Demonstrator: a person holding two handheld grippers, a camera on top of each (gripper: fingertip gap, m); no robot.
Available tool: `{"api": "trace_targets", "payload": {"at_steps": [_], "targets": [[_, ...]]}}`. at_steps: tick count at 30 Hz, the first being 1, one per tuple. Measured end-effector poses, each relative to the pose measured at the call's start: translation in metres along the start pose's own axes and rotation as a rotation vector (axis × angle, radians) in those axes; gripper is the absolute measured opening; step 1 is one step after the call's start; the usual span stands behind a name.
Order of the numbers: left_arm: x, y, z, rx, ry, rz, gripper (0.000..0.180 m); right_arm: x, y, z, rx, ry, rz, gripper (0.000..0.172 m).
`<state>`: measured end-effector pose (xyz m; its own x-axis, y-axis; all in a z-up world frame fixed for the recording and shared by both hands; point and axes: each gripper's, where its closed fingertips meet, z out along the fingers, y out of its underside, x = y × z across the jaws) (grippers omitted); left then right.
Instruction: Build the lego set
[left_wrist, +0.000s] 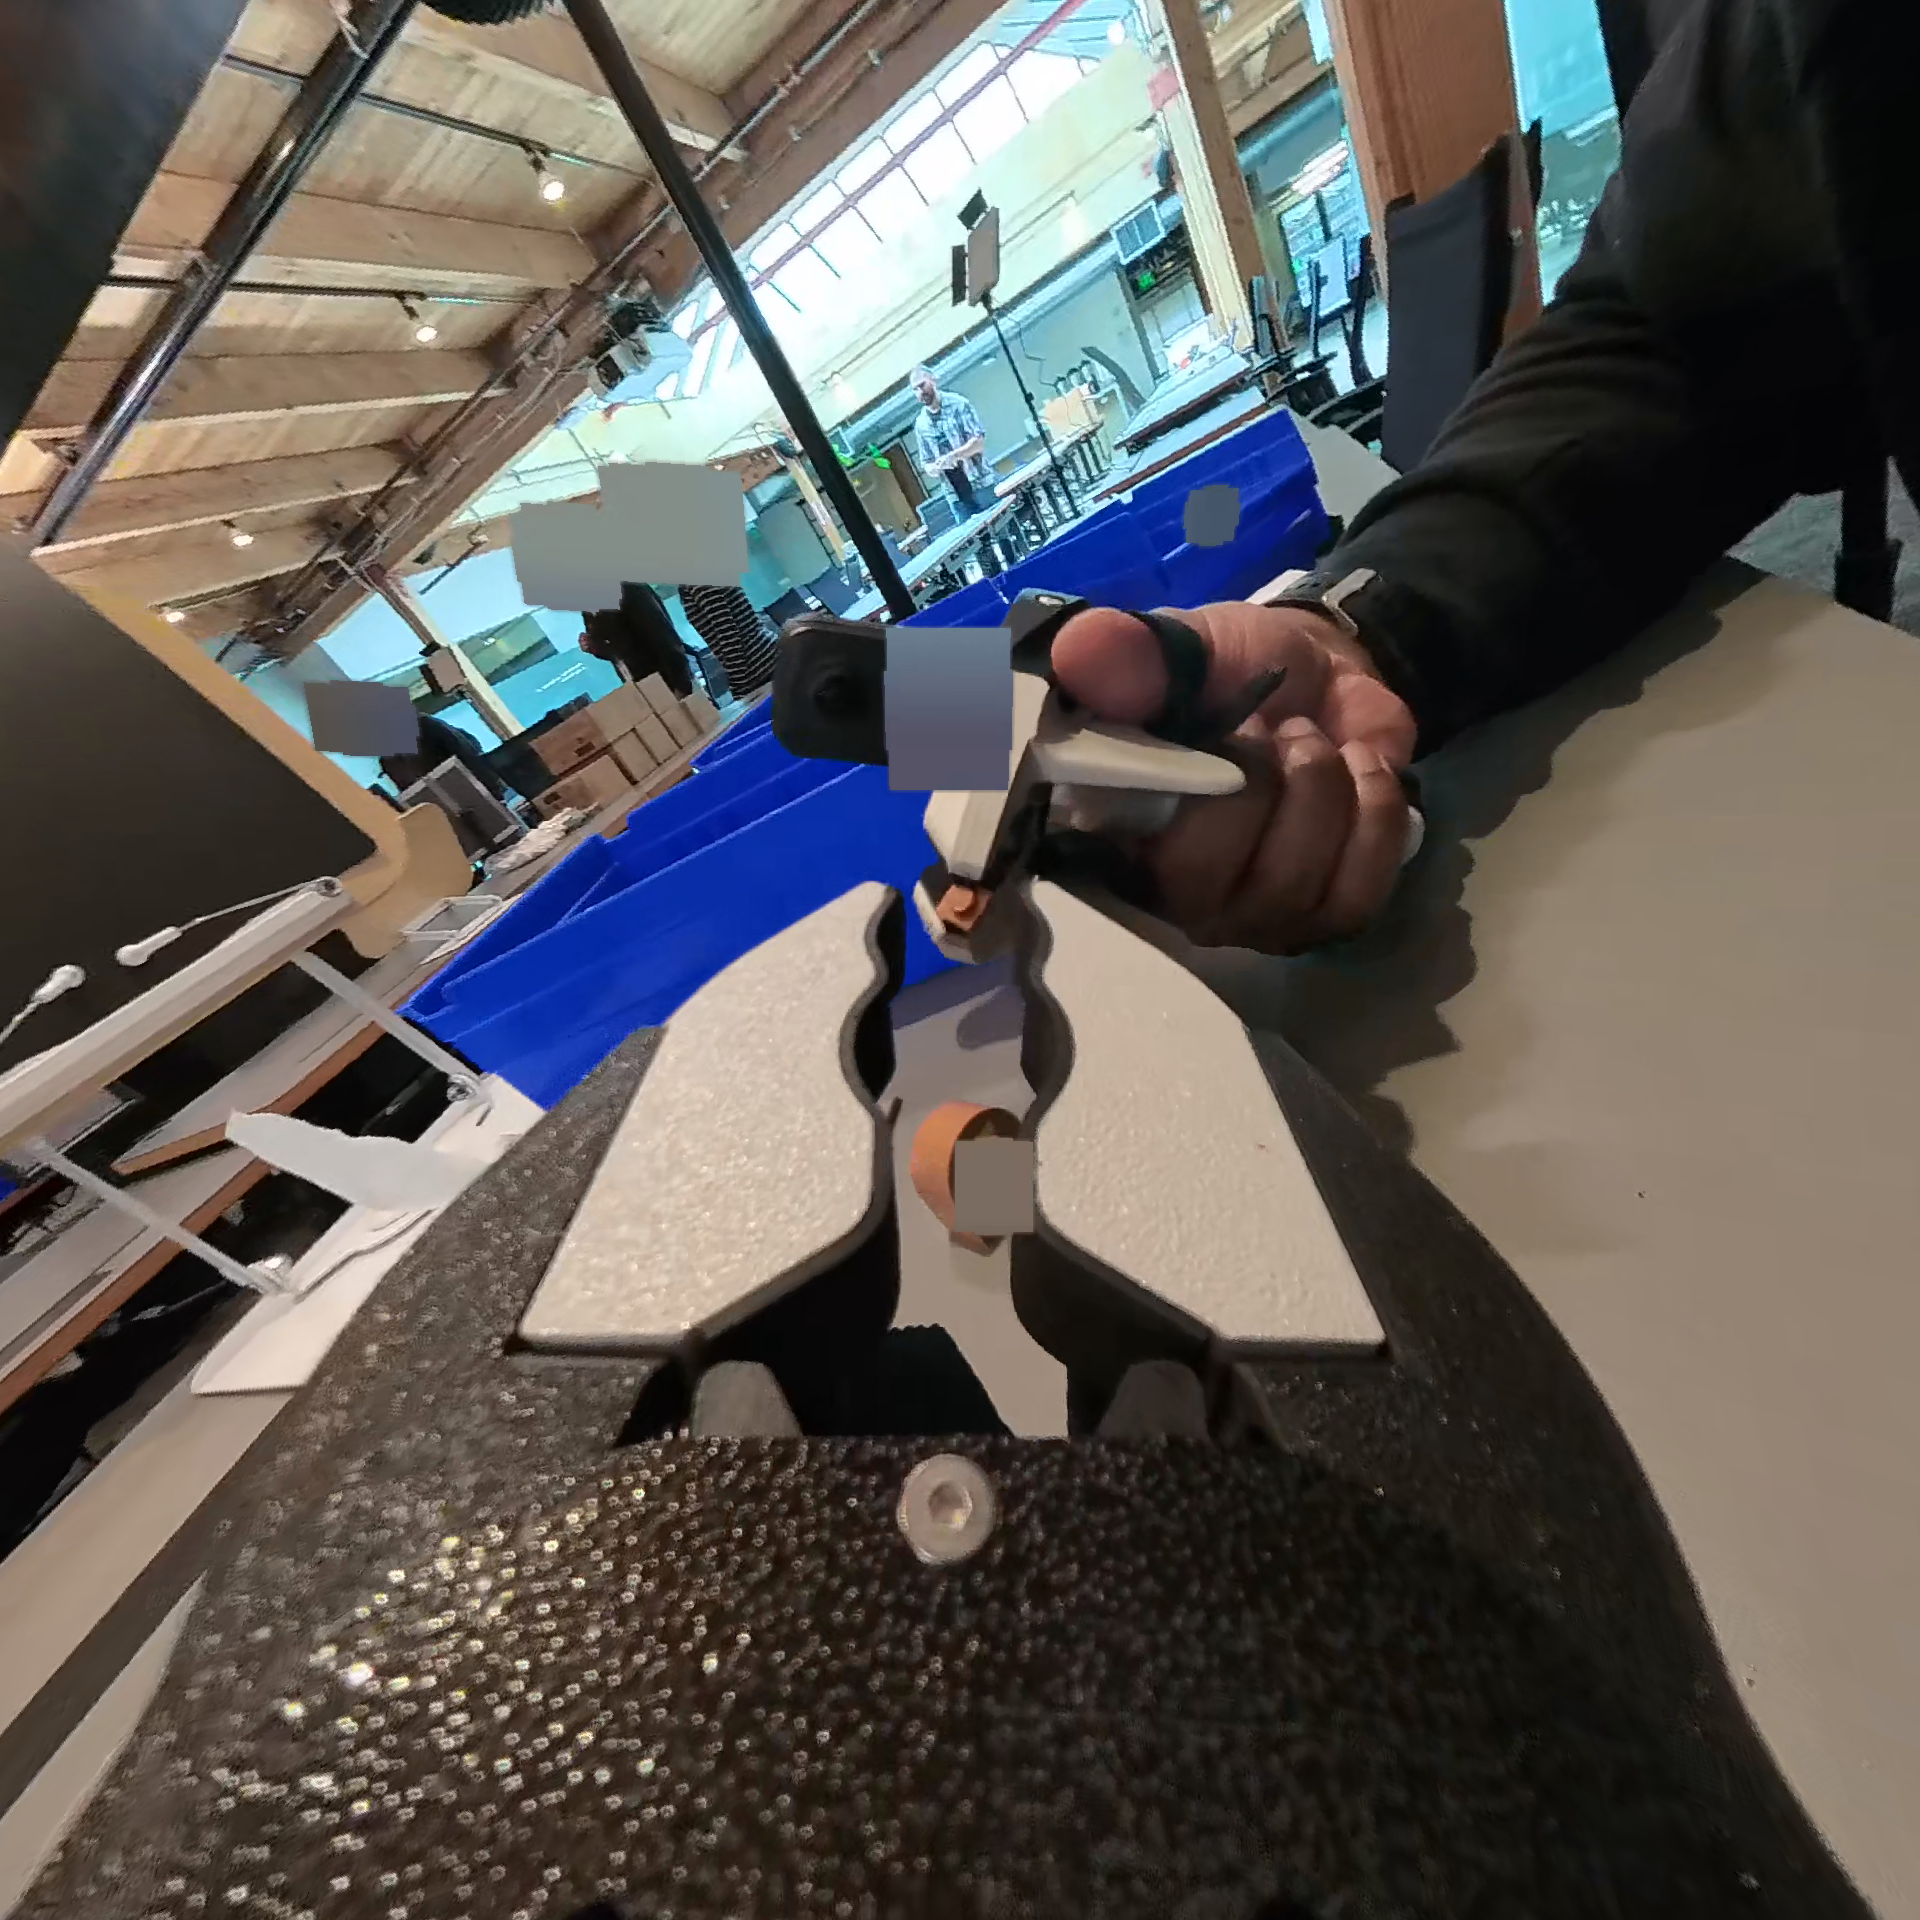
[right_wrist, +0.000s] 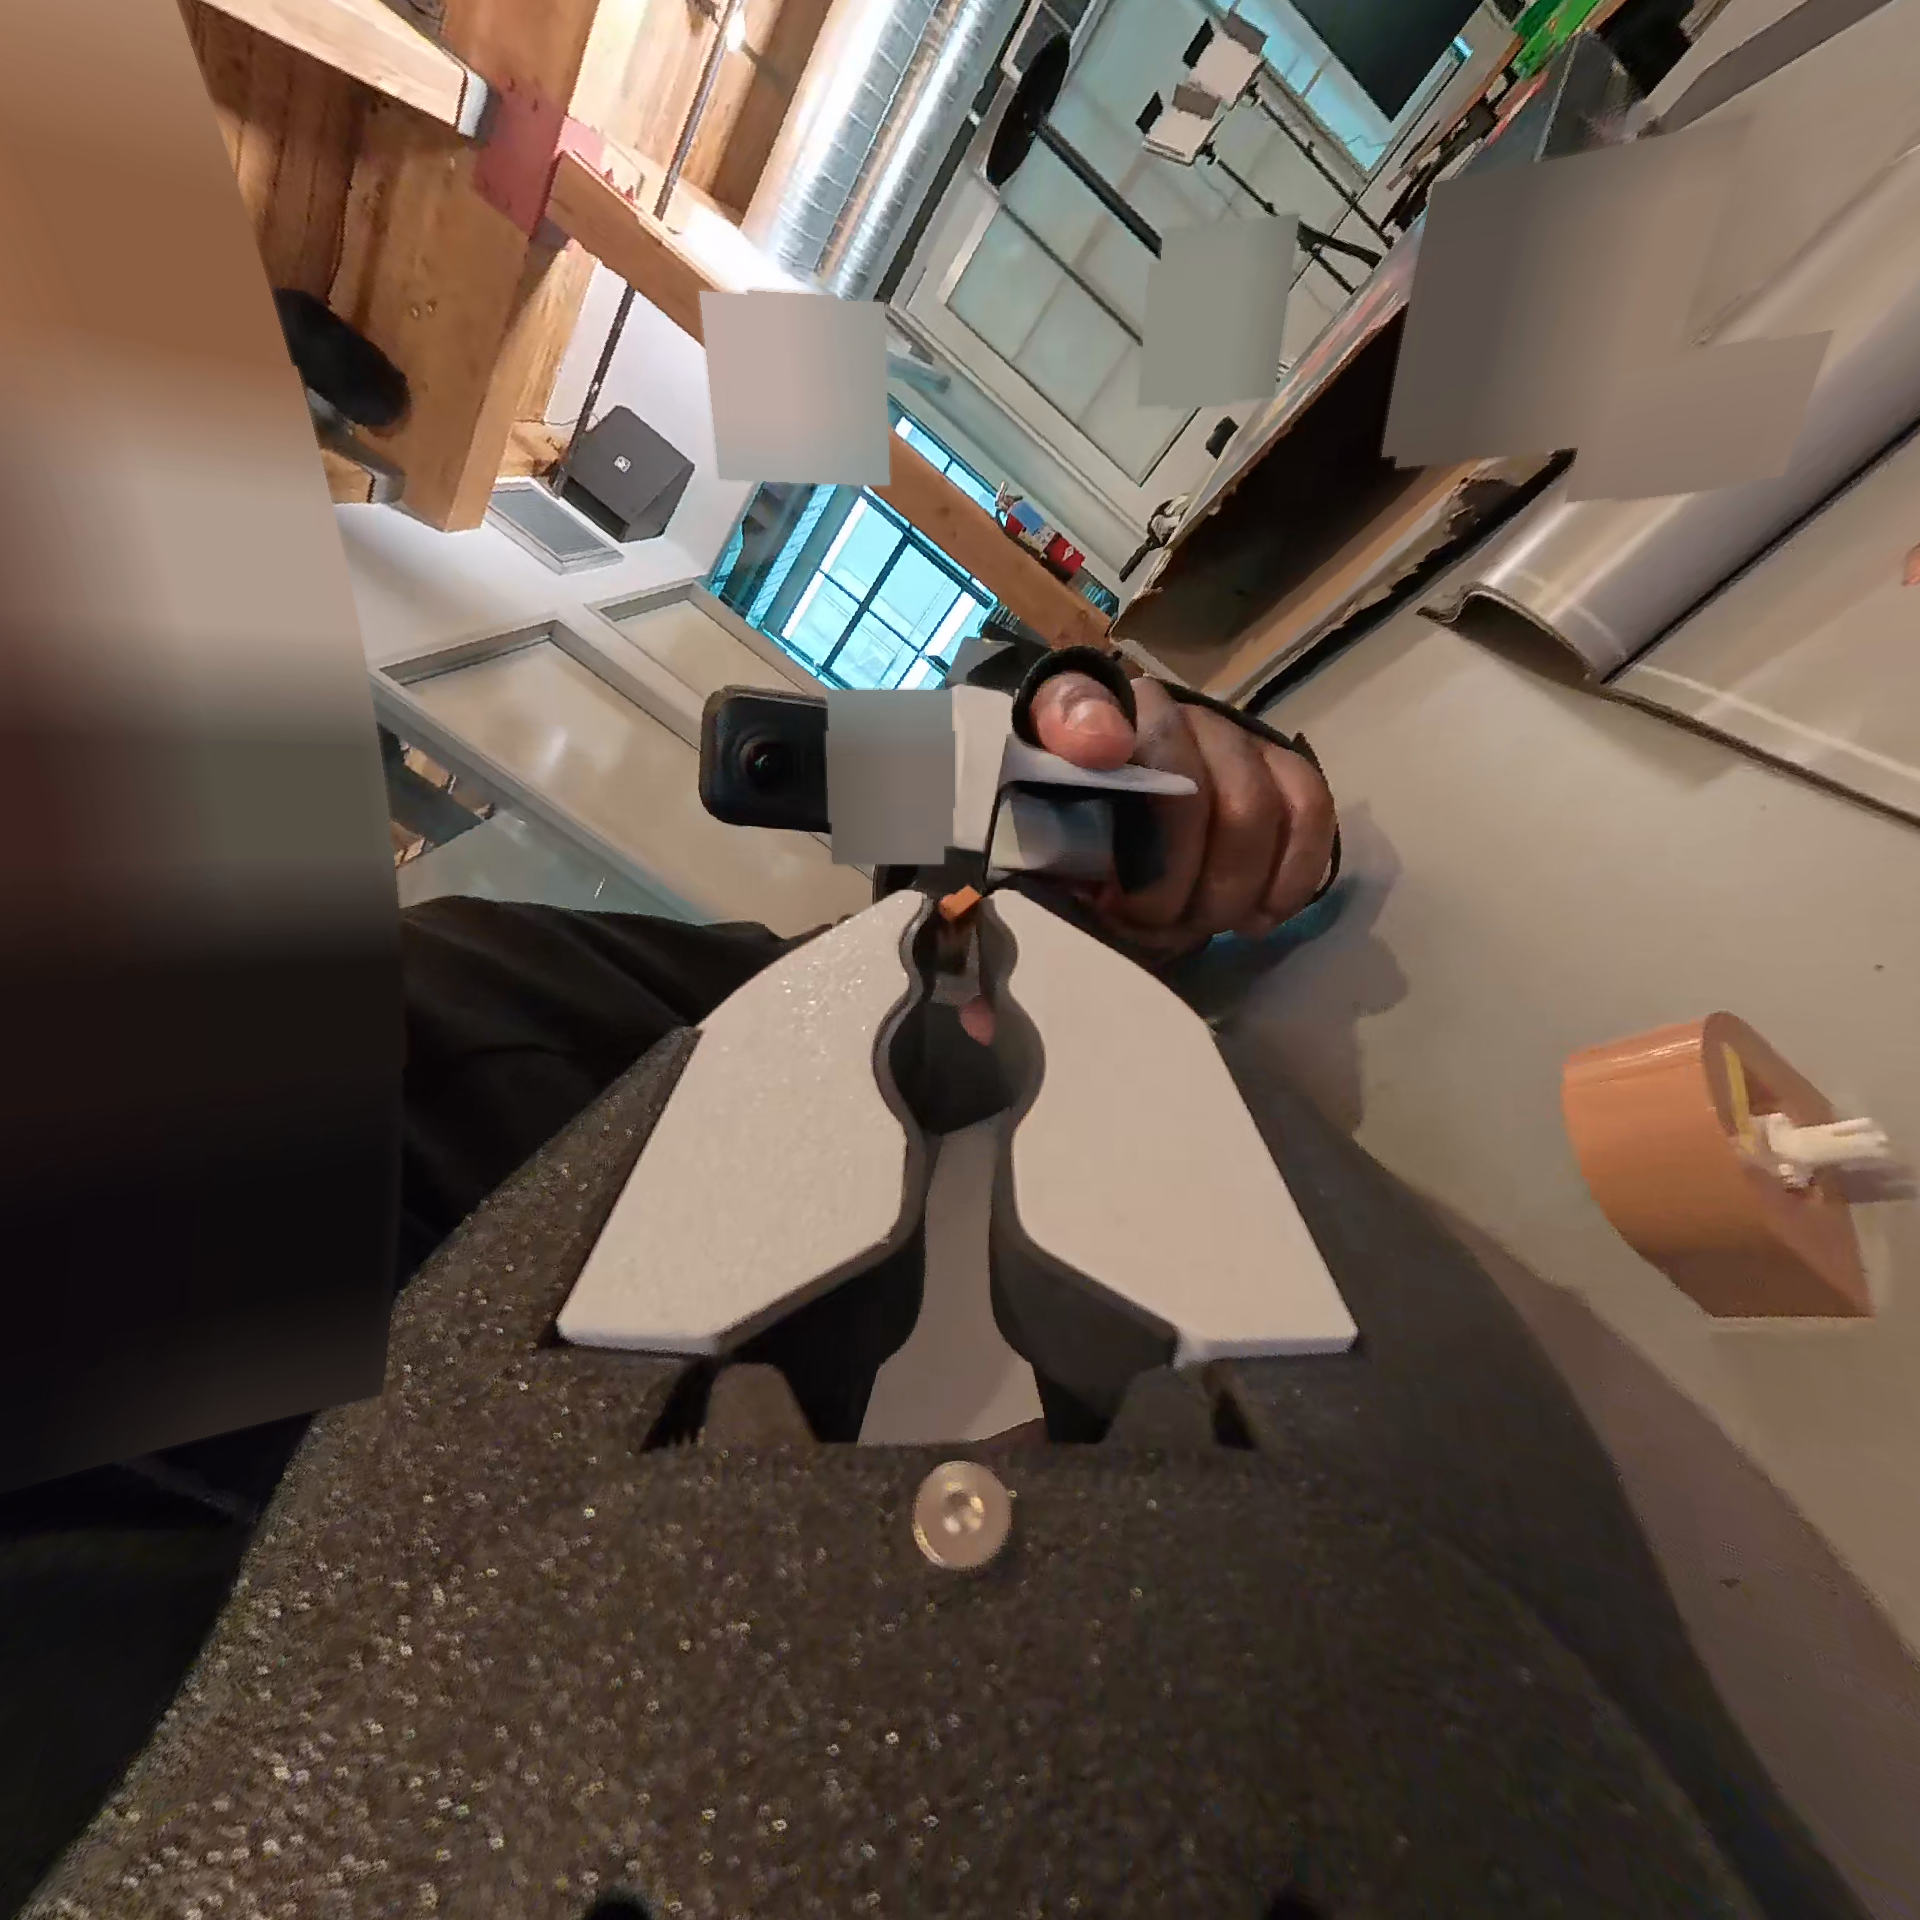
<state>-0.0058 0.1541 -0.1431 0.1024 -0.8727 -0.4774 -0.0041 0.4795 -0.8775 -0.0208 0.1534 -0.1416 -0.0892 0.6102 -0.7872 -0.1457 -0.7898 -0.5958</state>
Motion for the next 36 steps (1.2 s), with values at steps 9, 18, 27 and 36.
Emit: {"api": "trace_targets", "payload": {"at_steps": [9, 18, 27, 36], "targets": [[0.011, -0.001, 0.003, -0.029, 0.046, 0.052, 0.009, -0.001, 0.008, -0.003, -0.029, 0.053, -0.105, 0.008], [0.002, 0.006, -0.004, -0.083, 0.023, 0.067, 0.009, 0.015, 0.006, -0.011, -0.03, 0.251, -0.275, 0.012], [-0.017, 0.018, -0.013, -0.139, -0.047, 0.061, 0.009, 0.017, 0.003, -0.007, -0.004, 0.302, -0.386, 0.012], [-0.034, 0.032, -0.017, -0.163, -0.121, -0.039, 0.009, 0.017, -0.012, 0.0, 0.067, 0.386, -0.652, 0.012]]}}
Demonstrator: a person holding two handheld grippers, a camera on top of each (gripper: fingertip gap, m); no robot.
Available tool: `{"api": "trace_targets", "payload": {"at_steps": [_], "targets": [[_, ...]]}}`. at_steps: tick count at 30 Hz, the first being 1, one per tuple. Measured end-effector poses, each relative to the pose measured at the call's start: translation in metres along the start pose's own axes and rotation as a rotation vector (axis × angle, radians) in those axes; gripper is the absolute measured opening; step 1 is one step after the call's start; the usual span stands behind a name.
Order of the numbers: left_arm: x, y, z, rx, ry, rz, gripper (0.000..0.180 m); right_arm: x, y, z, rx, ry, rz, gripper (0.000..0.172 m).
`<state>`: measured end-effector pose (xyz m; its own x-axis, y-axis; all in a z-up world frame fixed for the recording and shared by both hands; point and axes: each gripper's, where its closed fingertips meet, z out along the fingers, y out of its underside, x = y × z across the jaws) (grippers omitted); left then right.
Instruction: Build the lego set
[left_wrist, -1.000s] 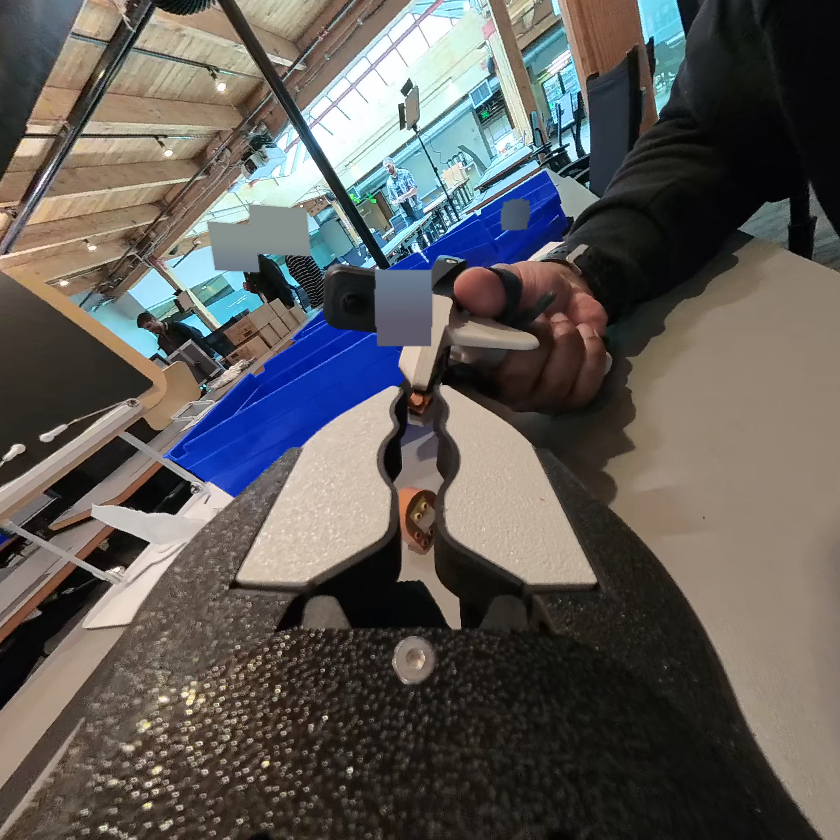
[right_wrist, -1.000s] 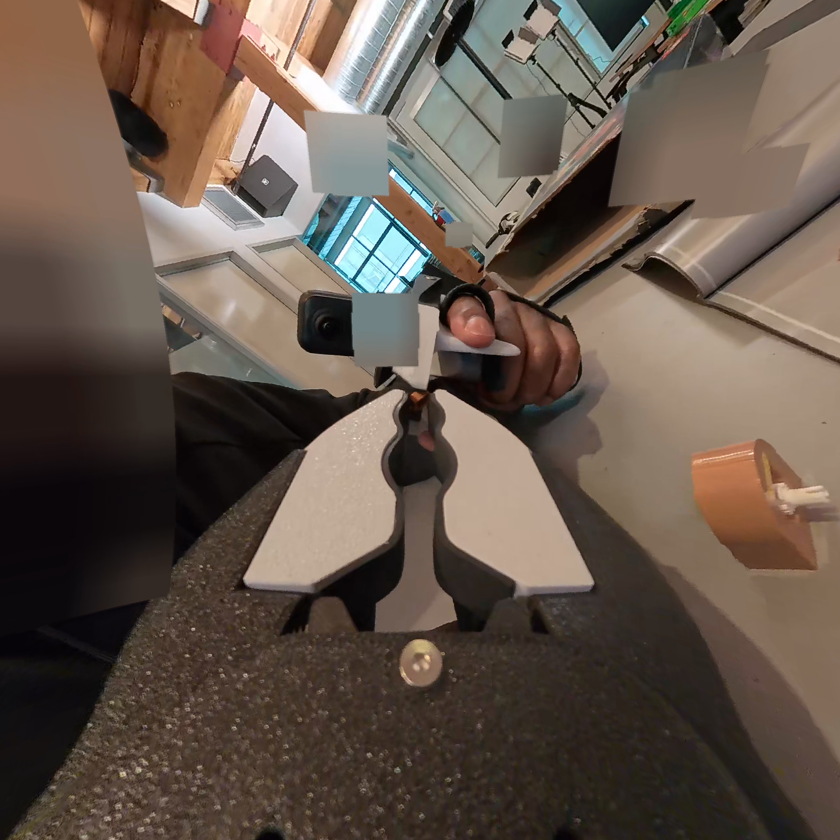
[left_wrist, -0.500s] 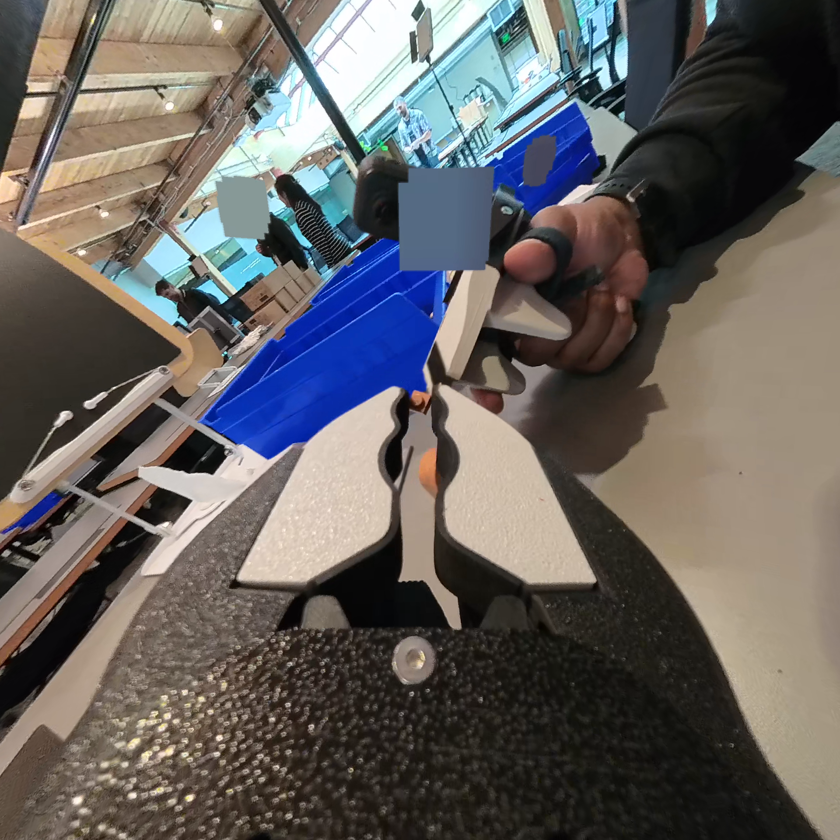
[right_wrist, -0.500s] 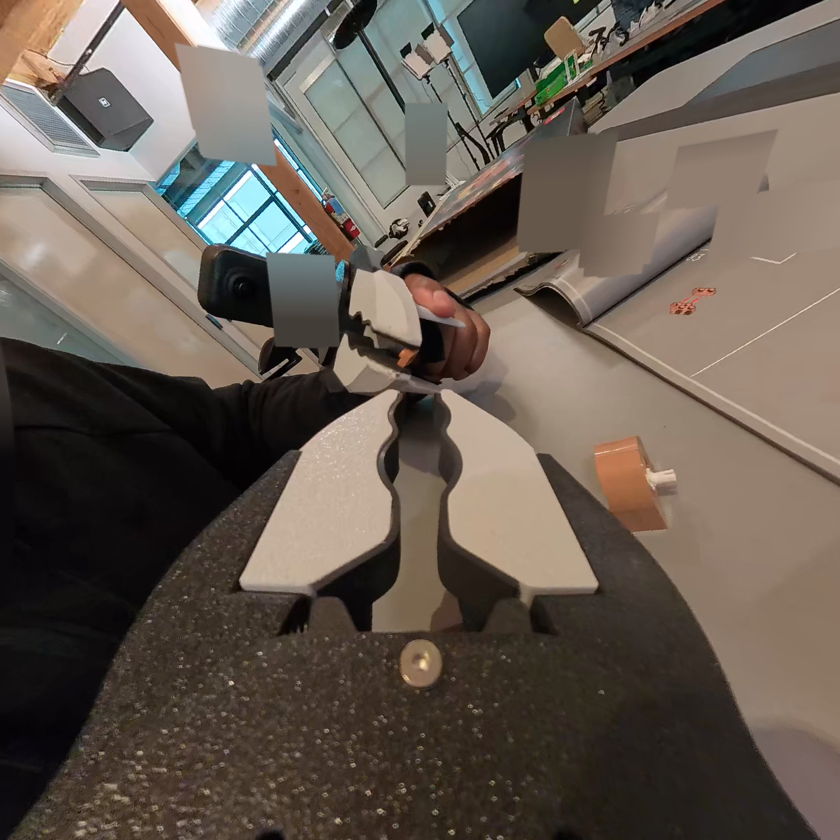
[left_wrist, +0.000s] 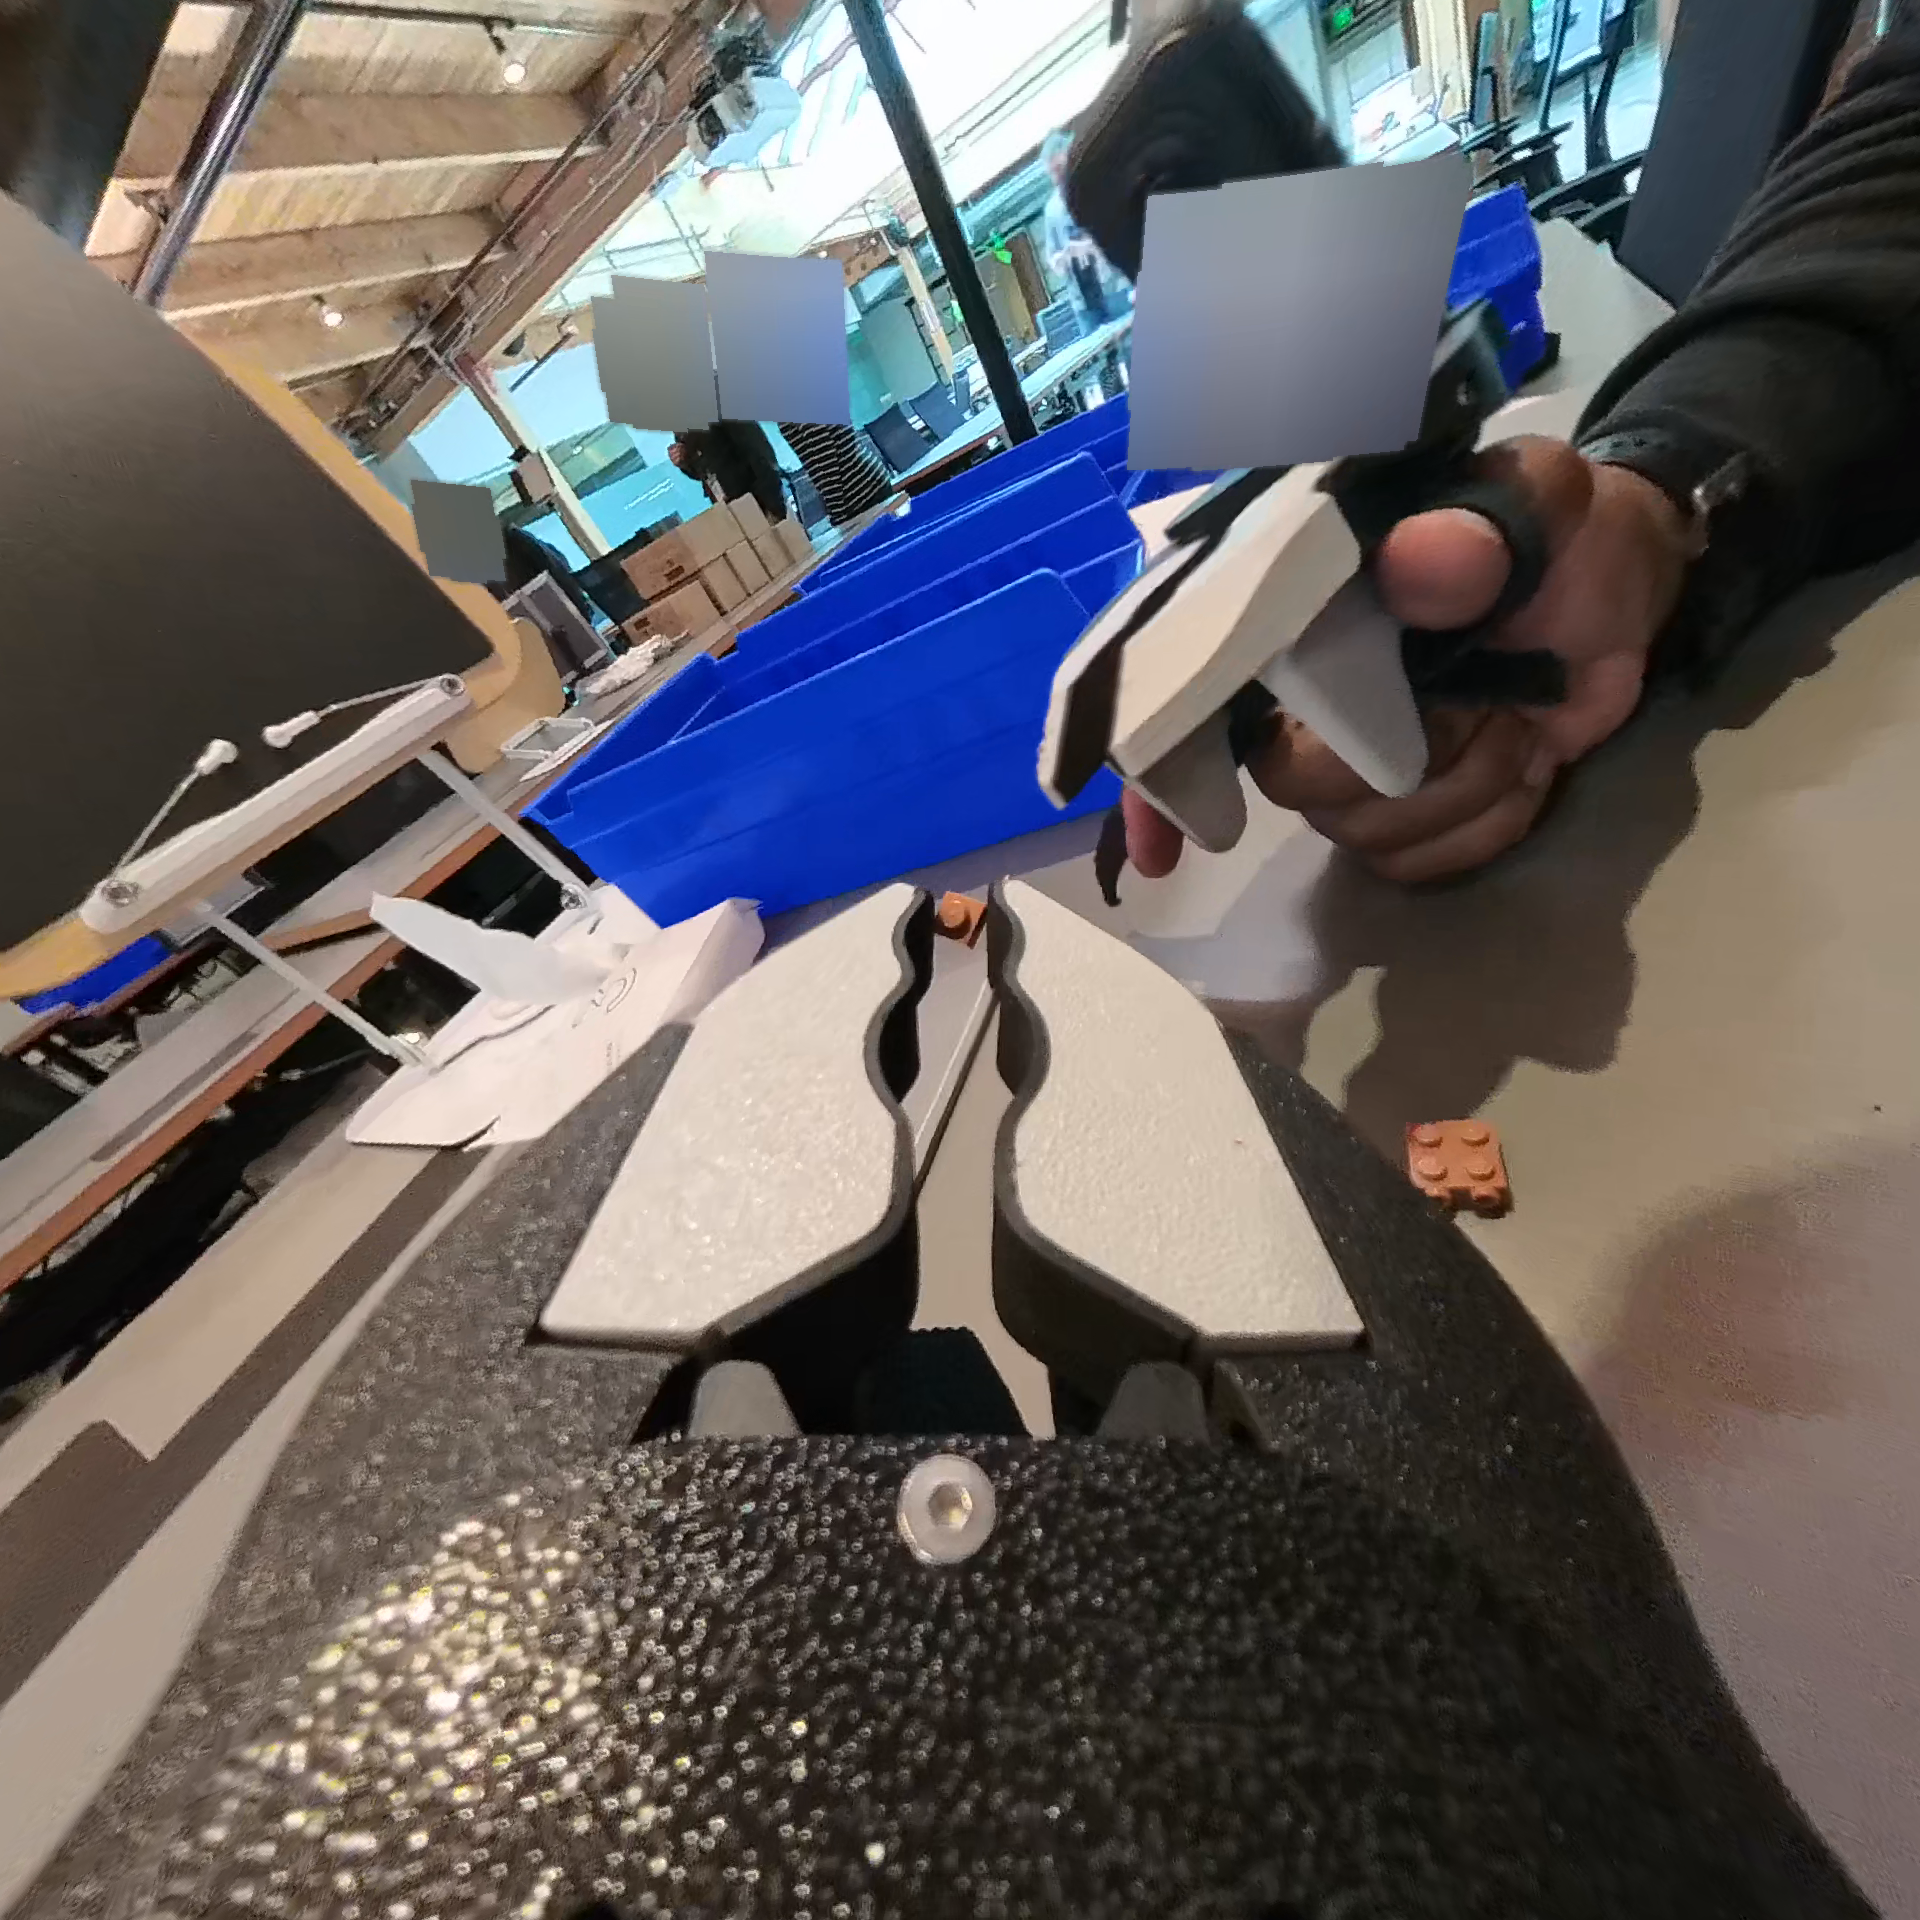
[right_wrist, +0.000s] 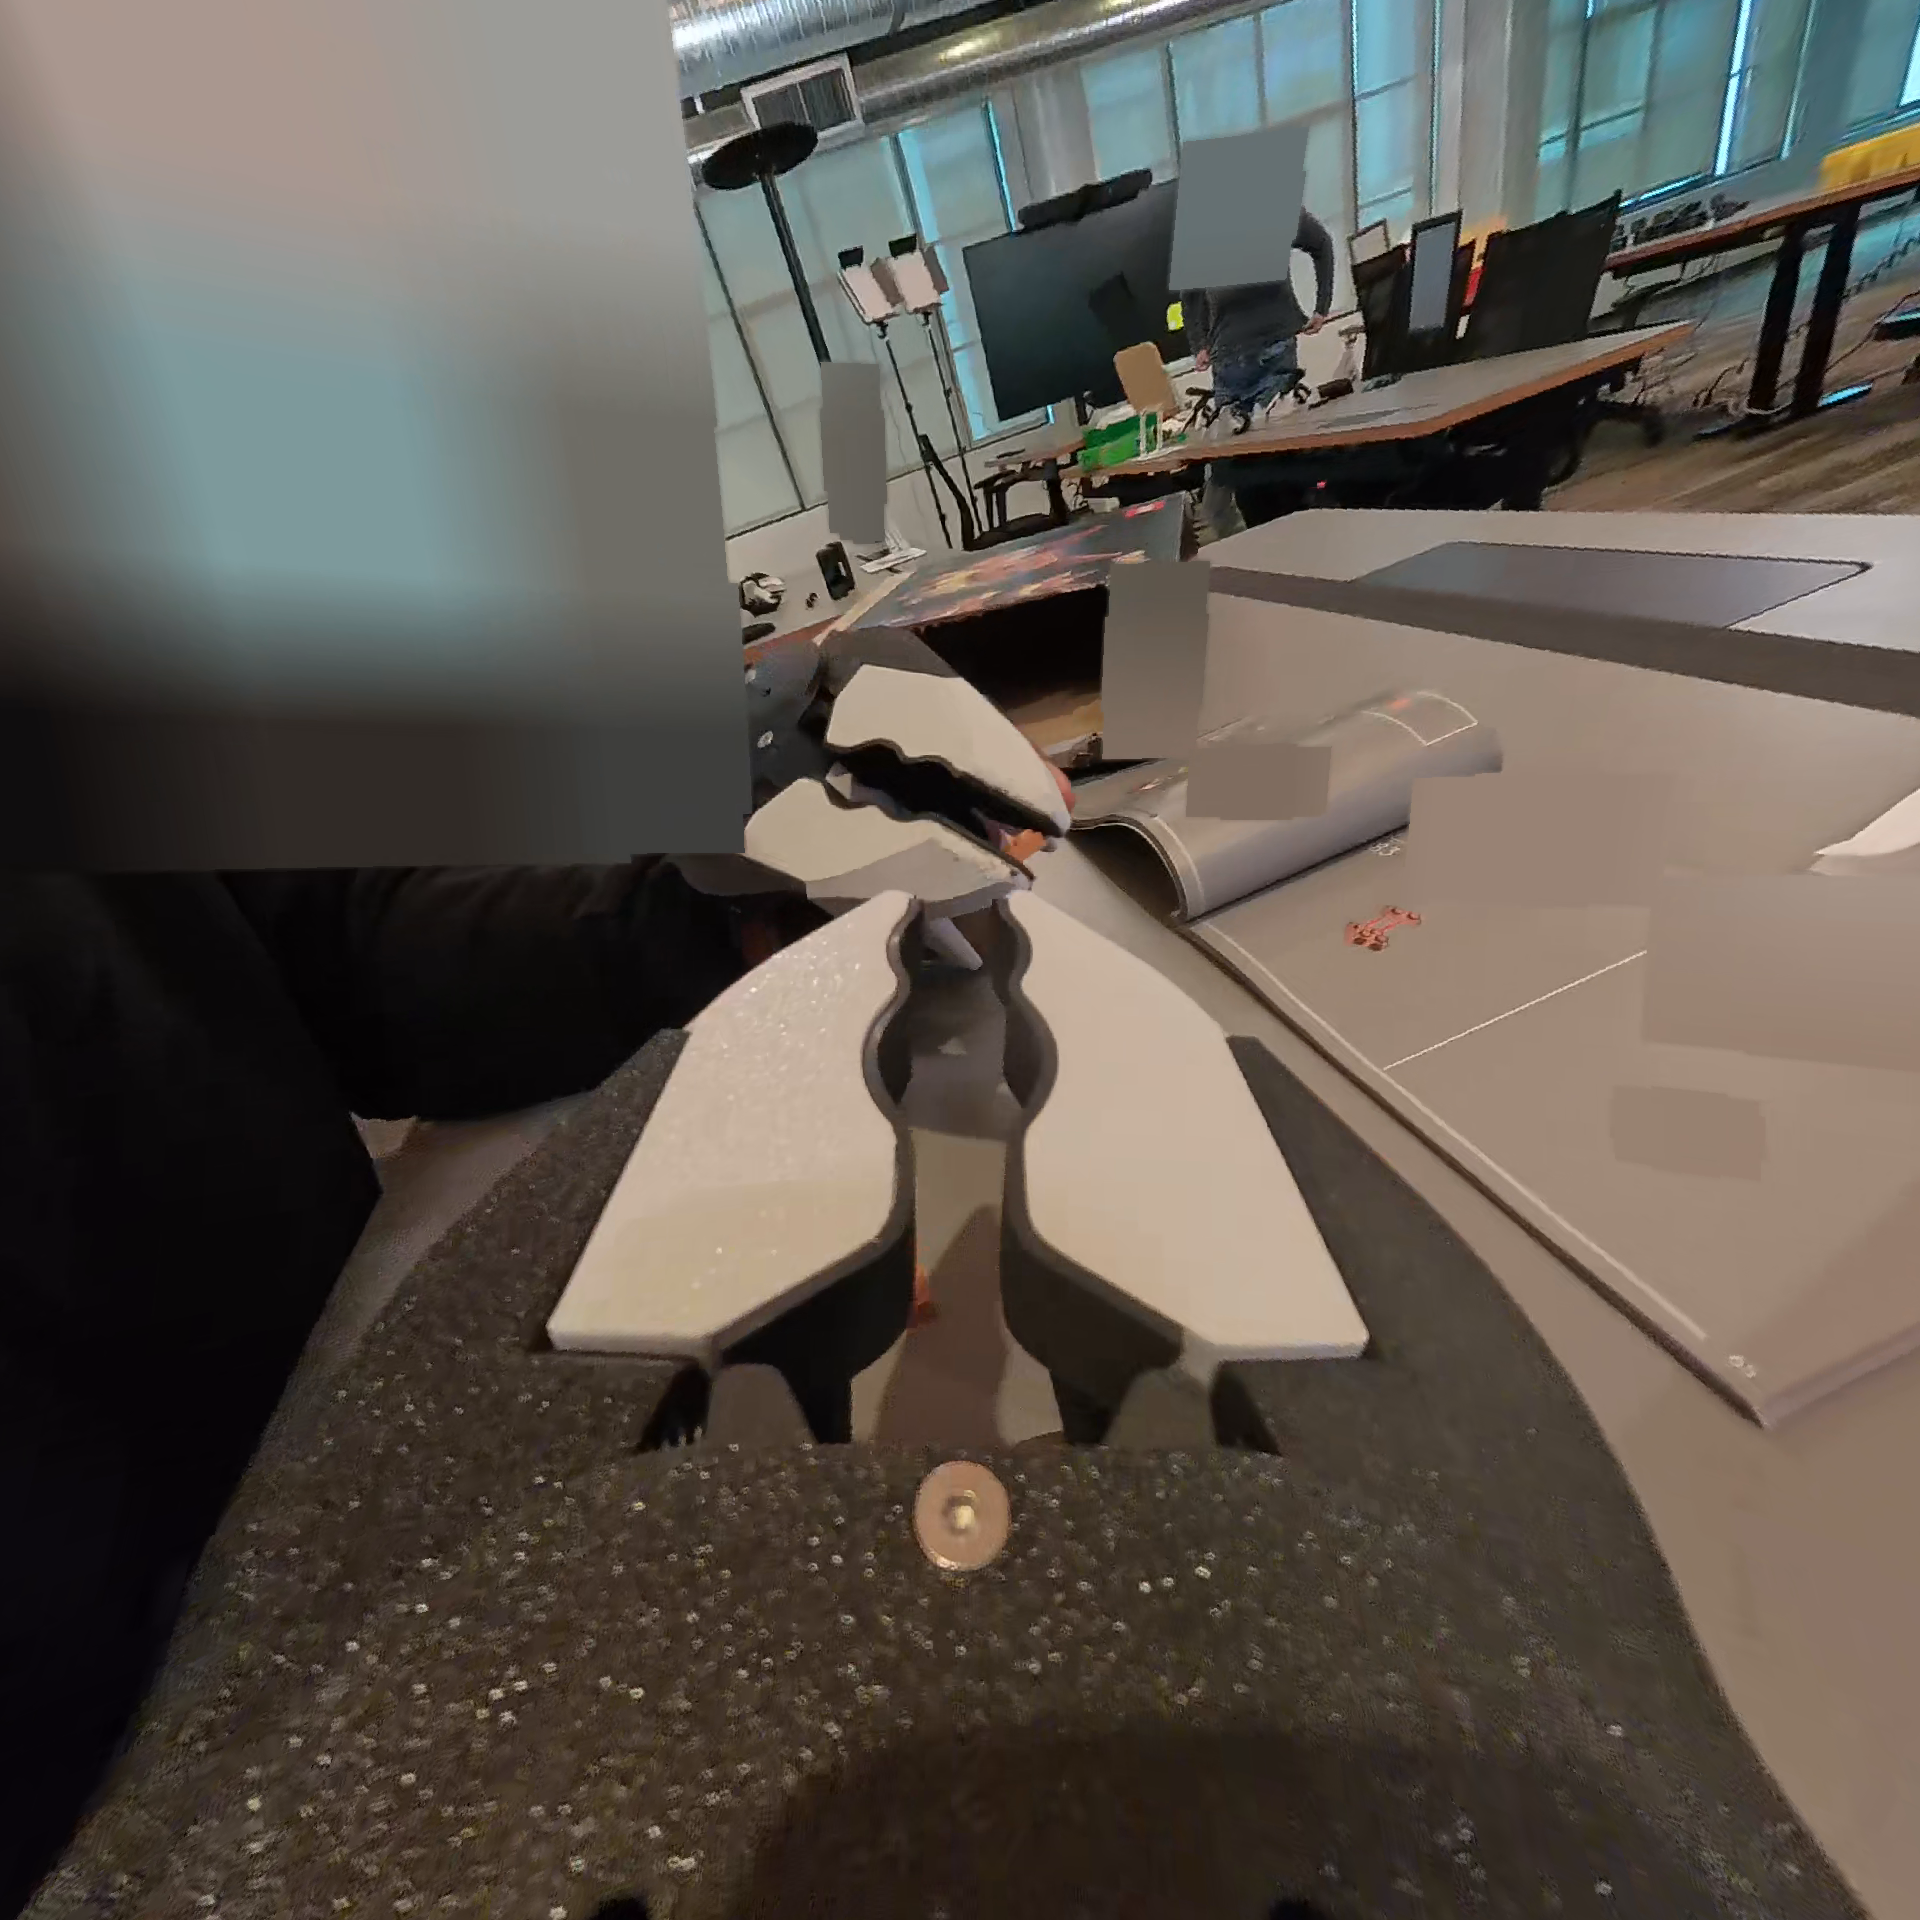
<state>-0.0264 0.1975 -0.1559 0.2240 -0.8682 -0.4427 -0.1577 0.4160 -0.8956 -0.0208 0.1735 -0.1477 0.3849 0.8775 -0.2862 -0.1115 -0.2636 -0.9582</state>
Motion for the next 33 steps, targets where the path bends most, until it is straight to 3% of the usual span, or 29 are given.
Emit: {"api": "trace_targets", "payload": {"at_steps": [13, 18, 22, 33], "targets": [[-0.005, 0.011, -0.003, -0.05, 0.003, -0.036, 0.009, 0.006, -0.002, -0.004, 0.034, 0.073, -0.013, 0.011], [0.013, 0.012, -0.003, -0.076, 0.144, -0.071, 0.009, 0.012, 0.0, -0.008, 0.011, 0.127, -0.019, 0.011], [0.04, 0.018, -0.004, -0.197, 0.306, -0.123, 0.009, 0.011, 0.01, -0.012, -0.079, 0.148, -0.072, 0.011], [0.056, 0.004, 0.006, -0.276, 0.226, 0.149, 0.009, -0.001, 0.033, -0.011, -0.247, 0.007, 0.051, 0.013]]}}
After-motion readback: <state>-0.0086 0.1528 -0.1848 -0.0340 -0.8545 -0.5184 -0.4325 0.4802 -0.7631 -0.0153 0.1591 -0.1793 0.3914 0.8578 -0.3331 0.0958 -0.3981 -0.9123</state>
